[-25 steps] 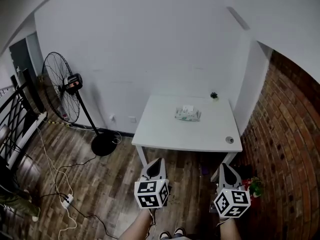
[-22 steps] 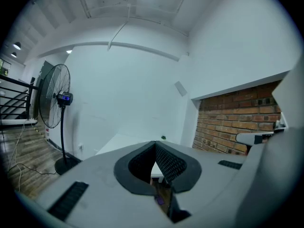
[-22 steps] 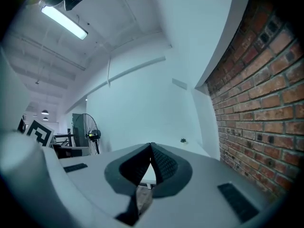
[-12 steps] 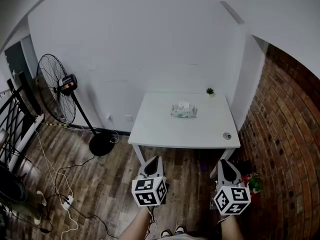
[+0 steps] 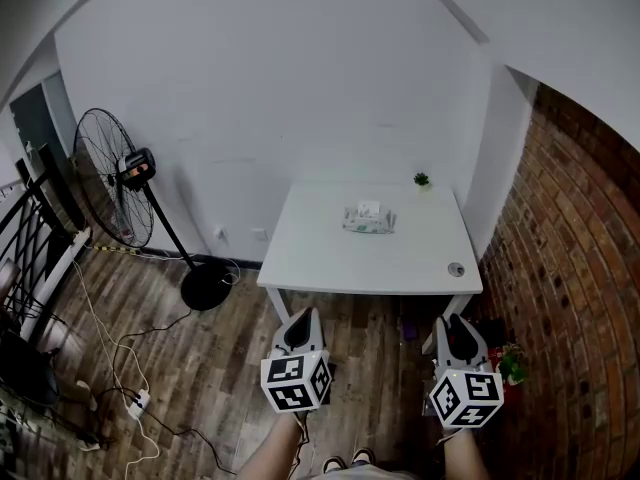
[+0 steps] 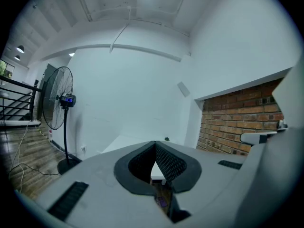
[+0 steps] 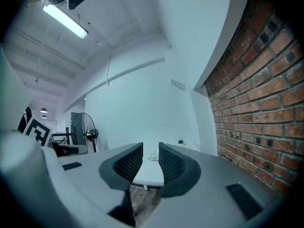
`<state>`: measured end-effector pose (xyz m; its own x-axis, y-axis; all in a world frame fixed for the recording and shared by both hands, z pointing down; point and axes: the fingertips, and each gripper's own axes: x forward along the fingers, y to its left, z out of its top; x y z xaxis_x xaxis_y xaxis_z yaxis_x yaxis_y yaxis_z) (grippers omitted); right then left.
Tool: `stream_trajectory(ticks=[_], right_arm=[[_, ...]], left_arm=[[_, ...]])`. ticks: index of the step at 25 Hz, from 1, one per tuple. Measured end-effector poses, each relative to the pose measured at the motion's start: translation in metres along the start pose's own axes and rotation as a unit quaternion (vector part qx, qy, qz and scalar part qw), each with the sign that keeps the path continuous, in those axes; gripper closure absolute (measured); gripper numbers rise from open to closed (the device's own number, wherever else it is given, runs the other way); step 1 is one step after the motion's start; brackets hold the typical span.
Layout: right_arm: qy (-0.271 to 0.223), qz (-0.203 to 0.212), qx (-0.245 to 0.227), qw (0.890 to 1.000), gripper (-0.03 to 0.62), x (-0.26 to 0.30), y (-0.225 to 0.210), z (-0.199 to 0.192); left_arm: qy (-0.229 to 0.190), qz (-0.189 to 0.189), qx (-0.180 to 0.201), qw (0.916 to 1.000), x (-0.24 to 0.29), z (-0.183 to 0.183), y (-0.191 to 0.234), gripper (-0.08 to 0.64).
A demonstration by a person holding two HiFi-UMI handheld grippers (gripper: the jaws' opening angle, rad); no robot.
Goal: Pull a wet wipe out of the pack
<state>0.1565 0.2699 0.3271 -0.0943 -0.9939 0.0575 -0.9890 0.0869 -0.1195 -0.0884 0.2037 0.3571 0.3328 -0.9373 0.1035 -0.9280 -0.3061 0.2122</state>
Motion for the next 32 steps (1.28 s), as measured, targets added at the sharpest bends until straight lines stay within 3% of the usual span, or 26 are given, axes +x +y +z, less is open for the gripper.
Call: stream_trajectory(ticks=[5, 22, 32], right_arm=[[-0.001, -0.006, 0.003, 1.0, 0.465, 0.002, -0.004, 0.001], [0.024, 0.008, 0.026, 0.999, 0.467, 0.004, -0.035, -0.02], [0.03, -0.01, 0.026, 0.999, 0.466, 0.029, -0.061, -0.024]], left_arm=[[0.001, 0.007, 0.002, 1.0, 0.0, -0.001, 0.002, 0.56], [0.022, 0.036, -0.003, 0.9991, -0.002, -0.023, -0.014, 0.56], [0.029, 0.027, -0.013, 0.9991, 0.041, -0.03, -0.016, 0.56]])
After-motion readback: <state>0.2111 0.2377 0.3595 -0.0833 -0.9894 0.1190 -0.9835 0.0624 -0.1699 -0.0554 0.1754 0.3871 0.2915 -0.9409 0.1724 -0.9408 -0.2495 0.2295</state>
